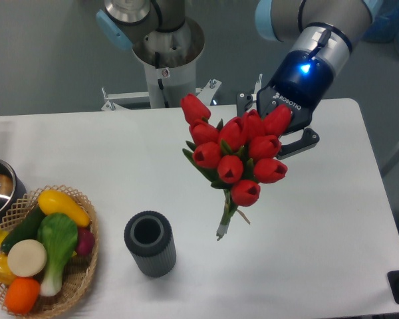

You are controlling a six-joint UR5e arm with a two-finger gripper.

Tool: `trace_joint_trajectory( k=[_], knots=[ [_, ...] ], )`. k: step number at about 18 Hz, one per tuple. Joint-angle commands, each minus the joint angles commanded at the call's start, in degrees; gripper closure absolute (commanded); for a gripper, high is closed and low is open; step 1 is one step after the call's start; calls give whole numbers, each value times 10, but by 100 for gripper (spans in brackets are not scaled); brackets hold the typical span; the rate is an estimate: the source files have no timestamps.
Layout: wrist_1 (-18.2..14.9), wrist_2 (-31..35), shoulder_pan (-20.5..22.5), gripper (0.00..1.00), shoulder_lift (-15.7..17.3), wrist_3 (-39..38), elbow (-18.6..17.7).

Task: Pick up the flowers from the vase
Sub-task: 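Raise the tulips higher and carry them away from the vase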

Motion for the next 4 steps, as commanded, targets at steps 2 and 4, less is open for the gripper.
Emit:
trace_joint_trajectory(
  k=[2, 4],
  knots=[
    [0, 4, 0, 81, -1, 0, 0],
    [0, 10, 0, 81, 0, 0, -1]
  ],
)
